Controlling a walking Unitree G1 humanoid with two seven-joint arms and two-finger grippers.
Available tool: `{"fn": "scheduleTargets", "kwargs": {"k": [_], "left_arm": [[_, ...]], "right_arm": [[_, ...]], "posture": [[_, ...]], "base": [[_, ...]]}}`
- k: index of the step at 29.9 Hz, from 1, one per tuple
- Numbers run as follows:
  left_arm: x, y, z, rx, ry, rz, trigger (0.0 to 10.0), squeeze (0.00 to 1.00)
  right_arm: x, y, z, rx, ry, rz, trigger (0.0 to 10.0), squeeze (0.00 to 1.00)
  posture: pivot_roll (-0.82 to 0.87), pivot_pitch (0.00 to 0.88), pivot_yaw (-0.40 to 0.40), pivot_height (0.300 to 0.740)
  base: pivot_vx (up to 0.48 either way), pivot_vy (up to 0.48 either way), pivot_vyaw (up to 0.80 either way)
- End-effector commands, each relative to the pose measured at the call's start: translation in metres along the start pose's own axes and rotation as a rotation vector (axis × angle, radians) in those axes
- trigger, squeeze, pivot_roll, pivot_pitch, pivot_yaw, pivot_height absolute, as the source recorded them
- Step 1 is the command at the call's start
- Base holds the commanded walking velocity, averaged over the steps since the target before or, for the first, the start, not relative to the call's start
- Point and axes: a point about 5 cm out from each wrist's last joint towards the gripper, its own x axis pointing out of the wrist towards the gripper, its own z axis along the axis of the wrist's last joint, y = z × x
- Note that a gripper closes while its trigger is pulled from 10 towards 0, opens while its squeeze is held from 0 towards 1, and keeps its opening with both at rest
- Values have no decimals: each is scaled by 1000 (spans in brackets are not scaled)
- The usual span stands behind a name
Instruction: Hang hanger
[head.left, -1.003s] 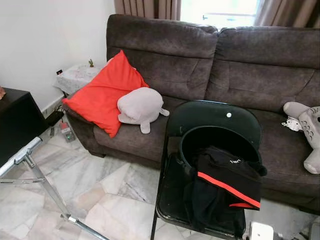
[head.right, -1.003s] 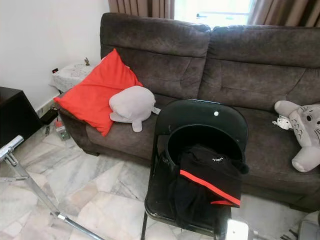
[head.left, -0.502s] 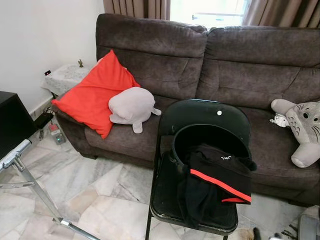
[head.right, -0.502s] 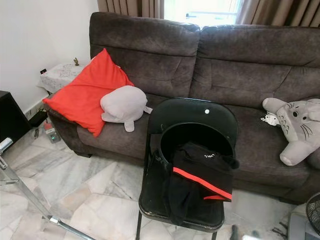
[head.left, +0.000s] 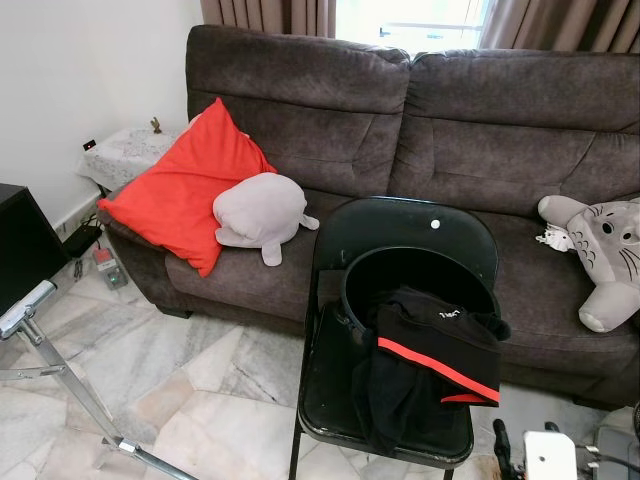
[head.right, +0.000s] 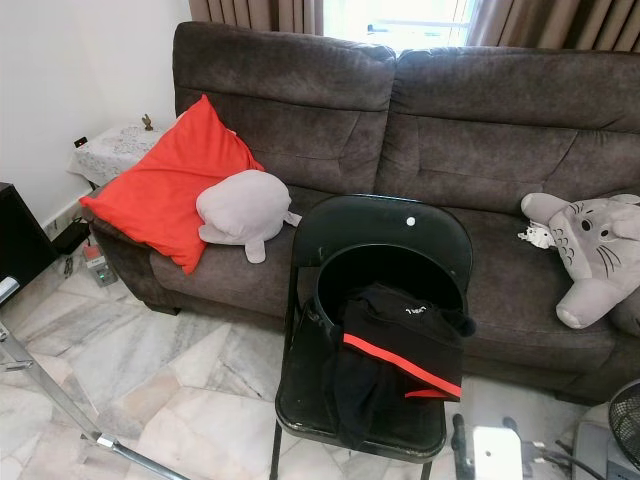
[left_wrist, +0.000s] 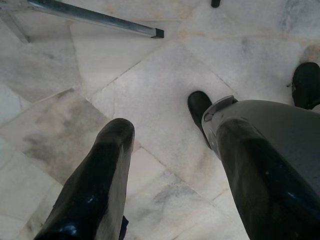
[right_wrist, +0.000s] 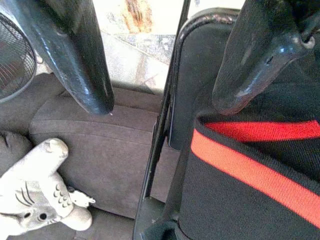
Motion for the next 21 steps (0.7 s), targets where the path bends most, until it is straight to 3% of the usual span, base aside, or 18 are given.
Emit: {"fn": "scheduleTargets", "kwargs": {"k": [1, 6, 21], "left_arm": [[-2, 4, -5, 22, 15, 7, 10000, 0], [-1, 4, -5, 11, 18, 11, 10000, 0], [-1, 4, -5, -1, 16, 14, 10000, 0]], "right_arm": [[1, -1, -2, -17, 17, 3, 10000, 0], [13, 7, 5, -26, 18, 90, 10000, 0], [23, 6, 9, -56, 17, 86, 10000, 0]], "posture": [[-81, 0, 10, 740], [-72, 0, 8, 740], [-67, 0, 7, 740]], "base": [[0, 0, 0], [0, 0, 0], [0, 0, 0]]}}
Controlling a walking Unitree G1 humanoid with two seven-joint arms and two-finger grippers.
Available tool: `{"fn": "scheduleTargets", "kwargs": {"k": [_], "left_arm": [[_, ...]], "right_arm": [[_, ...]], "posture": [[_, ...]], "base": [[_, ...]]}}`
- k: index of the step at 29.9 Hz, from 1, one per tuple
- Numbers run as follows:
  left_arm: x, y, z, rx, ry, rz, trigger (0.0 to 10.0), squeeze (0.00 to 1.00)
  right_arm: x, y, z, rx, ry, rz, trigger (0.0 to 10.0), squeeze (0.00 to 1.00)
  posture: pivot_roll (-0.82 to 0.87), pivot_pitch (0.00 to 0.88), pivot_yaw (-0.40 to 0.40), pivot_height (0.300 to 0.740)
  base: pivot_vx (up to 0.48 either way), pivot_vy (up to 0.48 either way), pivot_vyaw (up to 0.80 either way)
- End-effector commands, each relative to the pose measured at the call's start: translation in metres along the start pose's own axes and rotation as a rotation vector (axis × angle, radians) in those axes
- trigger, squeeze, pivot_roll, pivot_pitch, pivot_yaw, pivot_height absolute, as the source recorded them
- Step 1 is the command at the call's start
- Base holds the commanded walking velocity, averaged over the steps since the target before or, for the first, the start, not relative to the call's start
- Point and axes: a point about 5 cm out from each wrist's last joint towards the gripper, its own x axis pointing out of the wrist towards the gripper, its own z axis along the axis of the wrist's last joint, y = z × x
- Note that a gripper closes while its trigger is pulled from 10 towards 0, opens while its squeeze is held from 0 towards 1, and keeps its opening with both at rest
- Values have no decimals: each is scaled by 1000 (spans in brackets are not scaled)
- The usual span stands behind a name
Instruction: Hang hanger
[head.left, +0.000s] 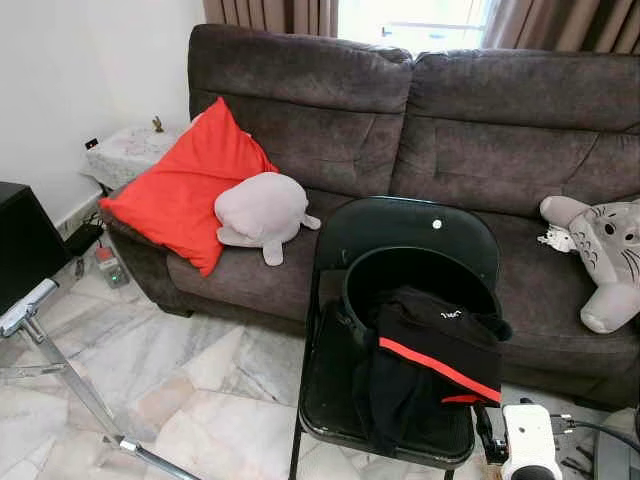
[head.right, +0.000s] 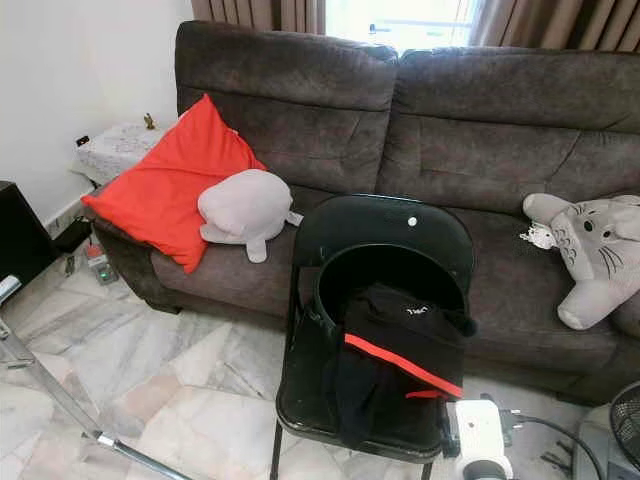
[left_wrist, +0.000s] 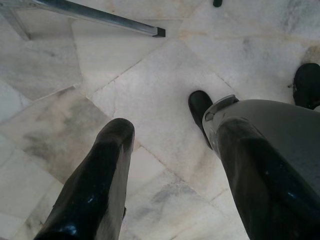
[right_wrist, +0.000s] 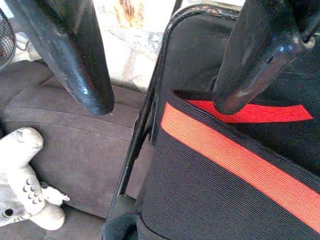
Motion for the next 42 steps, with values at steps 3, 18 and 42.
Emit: {"fn": "scheduleTargets", "kwargs": {"k": [3, 18, 42], "left_arm": [[-1, 3, -5, 6, 16, 7, 10000, 0], [-1, 3, -5, 11, 20, 3, 10000, 0], [-1, 4, -3, 13, 14, 10, 10000, 0]], "right_arm": [[3, -3, 3, -21, -5, -6, 10000, 0], [6, -8, 13, -40, -69, -49, 10000, 0], [7, -13, 35, -136, -222, -153, 10000, 0]], "posture": [[-67, 0, 6, 740], [-65, 0, 3, 740], [-64, 0, 5, 740]], "base": [[0, 0, 0], [0, 0, 0], [0, 0, 0]]}}
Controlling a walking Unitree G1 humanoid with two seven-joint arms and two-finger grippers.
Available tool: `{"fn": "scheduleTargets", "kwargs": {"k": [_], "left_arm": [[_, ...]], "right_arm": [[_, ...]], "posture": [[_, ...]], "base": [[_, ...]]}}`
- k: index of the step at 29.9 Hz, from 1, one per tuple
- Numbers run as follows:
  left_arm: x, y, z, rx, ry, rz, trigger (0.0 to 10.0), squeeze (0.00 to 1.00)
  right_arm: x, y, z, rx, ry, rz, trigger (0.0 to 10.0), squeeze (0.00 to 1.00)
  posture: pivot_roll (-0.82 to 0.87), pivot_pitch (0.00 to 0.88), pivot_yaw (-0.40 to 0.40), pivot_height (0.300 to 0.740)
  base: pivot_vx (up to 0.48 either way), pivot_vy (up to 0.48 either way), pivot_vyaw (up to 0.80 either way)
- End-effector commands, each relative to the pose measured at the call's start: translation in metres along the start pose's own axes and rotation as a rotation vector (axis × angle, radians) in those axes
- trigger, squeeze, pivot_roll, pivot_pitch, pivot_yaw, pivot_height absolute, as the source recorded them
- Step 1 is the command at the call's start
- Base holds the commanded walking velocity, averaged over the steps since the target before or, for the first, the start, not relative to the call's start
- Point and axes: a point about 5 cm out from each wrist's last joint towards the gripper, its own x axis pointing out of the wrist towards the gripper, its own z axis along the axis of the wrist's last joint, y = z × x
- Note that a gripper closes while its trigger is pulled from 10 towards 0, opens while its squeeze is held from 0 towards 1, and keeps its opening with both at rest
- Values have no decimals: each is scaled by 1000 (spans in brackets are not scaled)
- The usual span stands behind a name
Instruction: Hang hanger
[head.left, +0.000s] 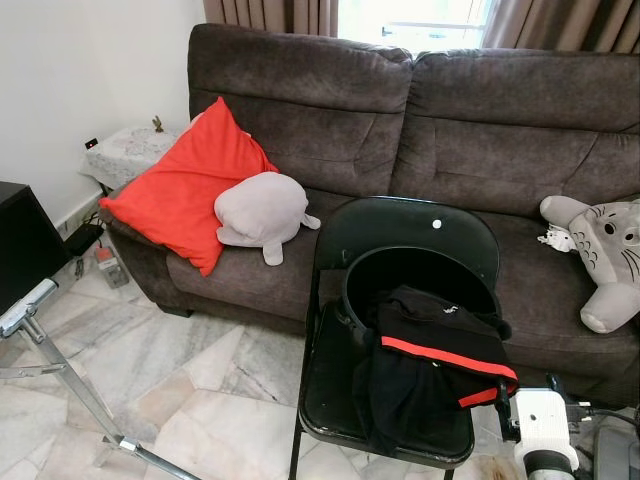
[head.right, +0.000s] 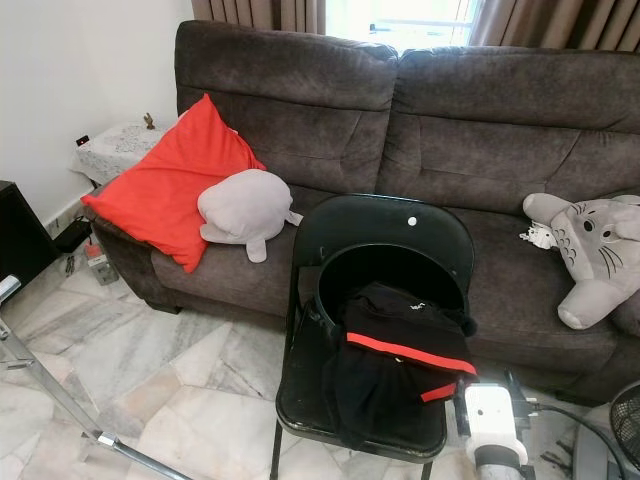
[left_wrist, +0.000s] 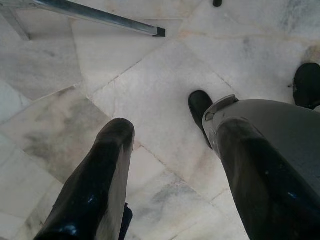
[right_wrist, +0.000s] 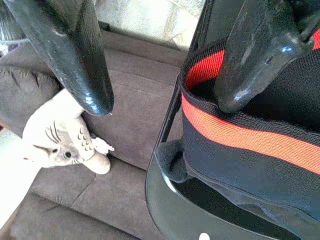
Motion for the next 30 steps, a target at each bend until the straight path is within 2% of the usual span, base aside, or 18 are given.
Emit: {"fn": "scheduleTargets", "kwargs": {"k": [1, 12, 13, 14, 15, 17, 24, 30], "left_arm": [[-1, 4, -3, 12, 14, 9, 10000, 0], [-1, 4, -2, 15, 12, 8, 10000, 0], [-1, 3, -2, 16, 12, 7, 10000, 0], [-1, 3, -2, 15, 11, 8, 10000, 0], [-1, 3, -2, 15, 11, 8, 10000, 0], [-1, 3, -2, 14, 10, 8, 10000, 0], [-1, 4, -2, 16, 13, 7, 10000, 0], [-1, 4, -3, 16, 12, 10, 10000, 0]], "right_arm": [[4, -2, 9, -28, -47, -21, 10000, 0], [11, -6, 18, 39, -75, -56, 10000, 0], [11, -5, 17, 40, -66, -55, 10000, 0], [13, -1, 7, 78, 22, -34, 10000, 0], [13, 1, 3, 93, 58, -18, 10000, 0], [13, 4, 1, 123, 81, 6, 10000, 0], [19, 5, 6, 123, 71, 10, 10000, 0], [31, 1, 21, 106, -2, -1, 10000, 0]], "posture": [[-61, 0, 5, 740], [-66, 0, 7, 740], [-66, 0, 7, 740], [-63, 0, 6, 740], [-64, 0, 6, 740], [-64, 0, 6, 740], [-62, 0, 9, 740], [-57, 0, 13, 740]], "base": [[0, 0, 0], [0, 0, 0], [0, 0, 0], [0, 0, 0], [0, 0, 0], [0, 0, 0], [0, 0, 0], [0, 0, 0]]}}
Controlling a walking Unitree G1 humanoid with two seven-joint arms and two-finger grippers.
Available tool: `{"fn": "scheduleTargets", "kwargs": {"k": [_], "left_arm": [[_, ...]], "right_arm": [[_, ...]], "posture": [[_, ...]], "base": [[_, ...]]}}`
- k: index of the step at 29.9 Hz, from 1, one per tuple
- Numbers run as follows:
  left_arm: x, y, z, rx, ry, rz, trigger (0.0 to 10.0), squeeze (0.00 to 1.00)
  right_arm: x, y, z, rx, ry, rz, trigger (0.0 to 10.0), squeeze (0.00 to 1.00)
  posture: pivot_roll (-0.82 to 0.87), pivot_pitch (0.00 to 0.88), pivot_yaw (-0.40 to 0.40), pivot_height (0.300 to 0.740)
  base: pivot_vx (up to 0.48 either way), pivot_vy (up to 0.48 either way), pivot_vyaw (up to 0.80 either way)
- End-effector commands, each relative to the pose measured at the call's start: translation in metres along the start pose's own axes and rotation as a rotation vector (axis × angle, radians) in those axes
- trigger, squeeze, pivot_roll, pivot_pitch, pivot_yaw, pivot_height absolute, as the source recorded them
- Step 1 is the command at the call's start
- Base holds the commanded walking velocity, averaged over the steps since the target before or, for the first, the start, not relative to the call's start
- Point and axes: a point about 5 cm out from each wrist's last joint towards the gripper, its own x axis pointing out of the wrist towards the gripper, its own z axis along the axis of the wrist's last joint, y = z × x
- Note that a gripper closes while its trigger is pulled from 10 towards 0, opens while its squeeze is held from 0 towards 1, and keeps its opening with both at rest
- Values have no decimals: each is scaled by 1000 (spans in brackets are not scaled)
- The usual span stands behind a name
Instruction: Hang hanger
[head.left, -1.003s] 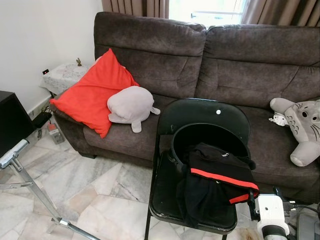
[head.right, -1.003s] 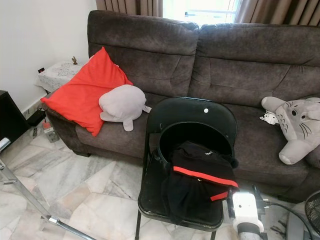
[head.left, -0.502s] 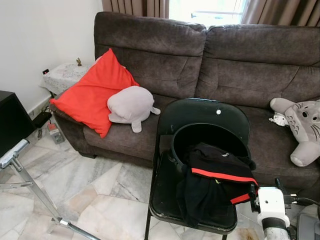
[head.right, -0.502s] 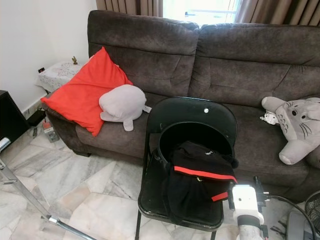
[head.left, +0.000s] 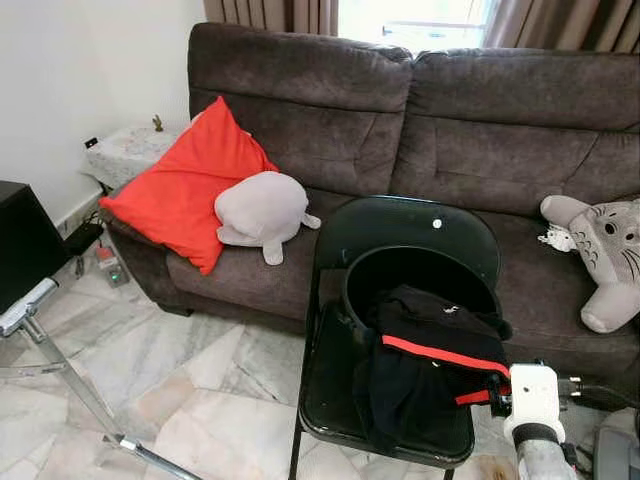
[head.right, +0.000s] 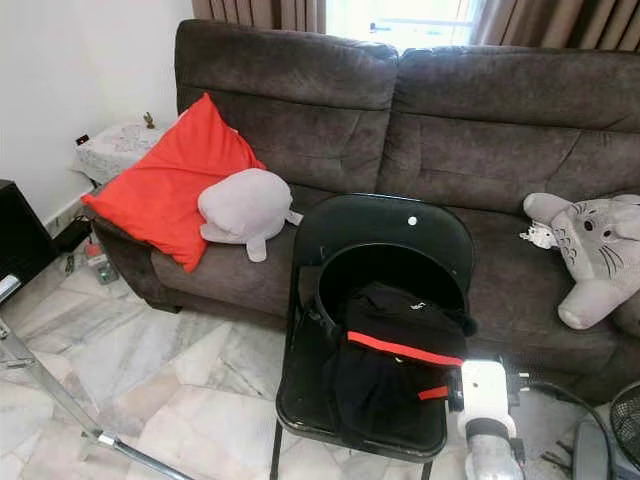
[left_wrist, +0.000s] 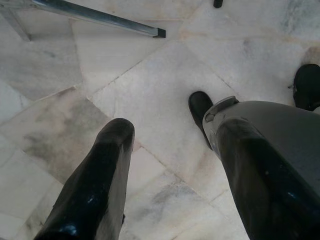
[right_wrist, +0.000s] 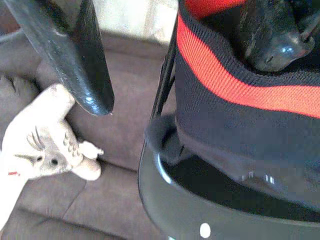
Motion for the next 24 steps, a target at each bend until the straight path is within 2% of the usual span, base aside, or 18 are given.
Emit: {"fn": "scheduleTargets", "kwargs": {"k": [1, 5, 8, 11, 12, 16, 18, 24], "left_arm": [[-1, 4, -4, 15, 16, 9, 10000, 0], [-2, 5, -4, 16, 15, 10, 10000, 0], [-2, 5, -4, 16, 15, 10, 10000, 0], [-2, 6, -4, 20, 15, 11, 10000, 0], [-2, 6, -4, 20, 16, 12, 10000, 0], [-2, 7, -5, 22, 17, 13, 10000, 0], [-2, 8, -5, 24, 17, 15, 10000, 0], [-2, 9, -5, 27, 17, 16, 10000, 0]], "right_arm": [[4, -3, 5, -12, -25, -8, 10000, 0], [10, 0, 16, 38, -69, -3, 10000, 0], [13, 2, 17, 68, -59, 2, 10000, 0], [18, 7, 17, 120, -20, 30, 10000, 0], [20, 10, 11, 128, 55, 49, 10000, 0], [21, 13, 3, 170, 132, 48, 10000, 0], [23, 13, 2, 216, 152, 42, 10000, 0], [26, 14, 5, 247, 150, 34, 10000, 0]], "posture": [[-57, 0, 13, 740], [-54, 0, 17, 740], [-53, 0, 19, 740], [-47, 0, 23, 740], [-45, 0, 24, 740], [-40, 0, 28, 740], [-37, 0, 30, 740], [-33, 0, 31, 740]], "base": [[0, 0, 0], [0, 0, 0], [0, 0, 0], [0, 0, 0], [0, 0, 0], [0, 0, 0], [0, 0, 0], [0, 0, 0]]}}
